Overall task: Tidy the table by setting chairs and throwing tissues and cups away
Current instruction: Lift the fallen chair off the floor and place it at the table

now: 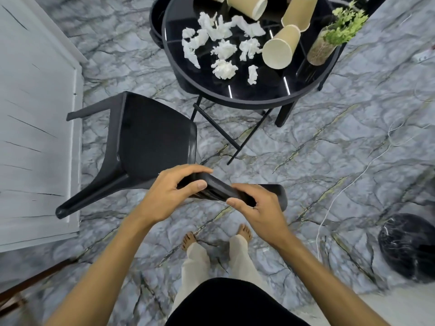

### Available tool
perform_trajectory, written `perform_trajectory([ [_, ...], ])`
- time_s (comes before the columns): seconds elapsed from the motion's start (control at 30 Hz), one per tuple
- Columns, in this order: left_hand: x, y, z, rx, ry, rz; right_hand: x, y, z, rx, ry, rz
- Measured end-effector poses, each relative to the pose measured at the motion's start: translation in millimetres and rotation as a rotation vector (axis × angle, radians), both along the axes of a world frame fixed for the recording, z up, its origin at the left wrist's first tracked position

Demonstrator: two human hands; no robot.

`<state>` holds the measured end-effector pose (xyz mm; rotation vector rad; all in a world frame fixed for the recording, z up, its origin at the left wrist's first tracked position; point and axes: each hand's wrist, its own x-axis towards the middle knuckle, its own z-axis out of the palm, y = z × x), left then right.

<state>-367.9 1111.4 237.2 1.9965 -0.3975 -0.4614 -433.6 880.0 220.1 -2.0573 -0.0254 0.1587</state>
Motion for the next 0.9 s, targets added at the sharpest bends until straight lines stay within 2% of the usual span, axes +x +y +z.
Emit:
perform_trajectory([
  [0.2, -3.1, 40.5, 28.3, -0.064, -0.089, 0.056, 8.2, 64.4, 31.6, -0.050, -0.059, 0.044],
  [0.37, 0.2, 94.0, 39.7, -0.189, -0.107, 0.184, 13.8, 103.6, 49.0, -0.058, -0.064, 0.095],
  [0.53, 14.6, 144.4, 48.2, -0.236, -0.124, 0.296, 31.5, 106.8, 54.5, -0.036, -0.074, 0.162],
  [0.67, 16.9, 180.3, 55.2, -0.311, -0.141, 0.389, 52.4, 98.6, 54.8, -0.008, 0.029, 0.222],
  [0.77, 13.9, 203.3, 61.6, -0.293, -0.126, 0.394, 64.2, 101.3, 51.0, -0.007, 0.048, 0.259],
  [0.9, 14.8, 224.6, 66.2, -0.192, -0.085, 0.336, 68.3, 124.2, 47.7, -0.028, -0.126, 0.251],
])
